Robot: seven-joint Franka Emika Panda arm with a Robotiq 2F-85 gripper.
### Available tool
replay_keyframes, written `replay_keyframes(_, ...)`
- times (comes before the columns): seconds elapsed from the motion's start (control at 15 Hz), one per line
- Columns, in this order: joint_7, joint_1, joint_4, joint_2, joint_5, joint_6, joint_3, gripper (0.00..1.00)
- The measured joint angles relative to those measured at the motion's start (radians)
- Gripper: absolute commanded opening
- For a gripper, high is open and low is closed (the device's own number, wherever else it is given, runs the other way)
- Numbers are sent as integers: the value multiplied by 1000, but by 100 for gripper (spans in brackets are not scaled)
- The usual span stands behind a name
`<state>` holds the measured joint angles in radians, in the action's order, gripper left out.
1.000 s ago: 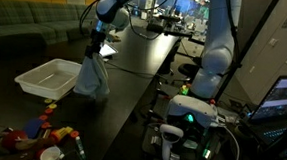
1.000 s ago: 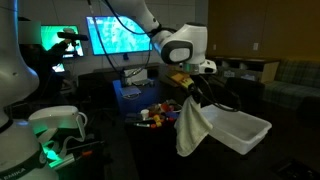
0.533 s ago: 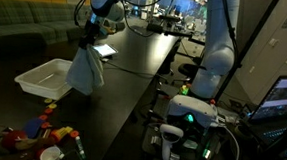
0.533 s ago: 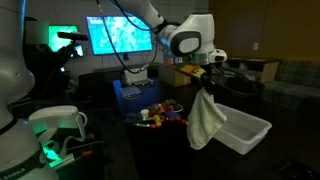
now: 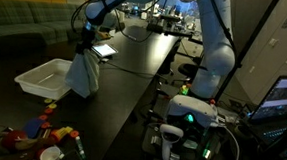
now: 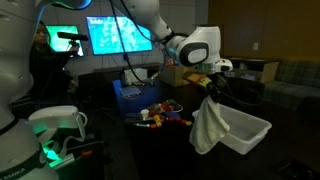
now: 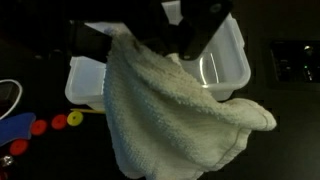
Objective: Use the cloth to push the objects on the counter to the left, then put it in the box
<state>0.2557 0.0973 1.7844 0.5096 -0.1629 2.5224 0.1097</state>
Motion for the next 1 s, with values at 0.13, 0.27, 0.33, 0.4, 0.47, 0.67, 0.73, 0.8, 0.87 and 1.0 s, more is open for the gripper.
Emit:
replay_keyframes(0.13, 0, -8, 8, 29, 27, -4, -4, 8)
replay_keyframes(0.27, -10, -24, 20, 68, 62, -5, -16, 8)
replay_keyframes(0.33, -17, -33, 27, 88, 79, -5, -23, 8)
replay_keyframes(0.4, -22, -40, 35, 109, 92, -7, -27, 8)
replay_keyframes(0.47, -25, -46, 44, 129, 106, -10, -31, 8)
replay_keyframes(0.67, -28, -60, 72, 181, 132, -13, -34, 8)
replay_keyframes(0.73, -30, -62, 78, 196, 137, -12, -34, 8)
replay_keyframes(0.8, -33, -64, 83, 210, 139, 1, -35, 8)
replay_keyframes(0.87, -38, -64, 87, 224, 139, 24, -35, 8)
replay_keyframes(1.0, -53, -64, 92, 250, 139, 90, -37, 8)
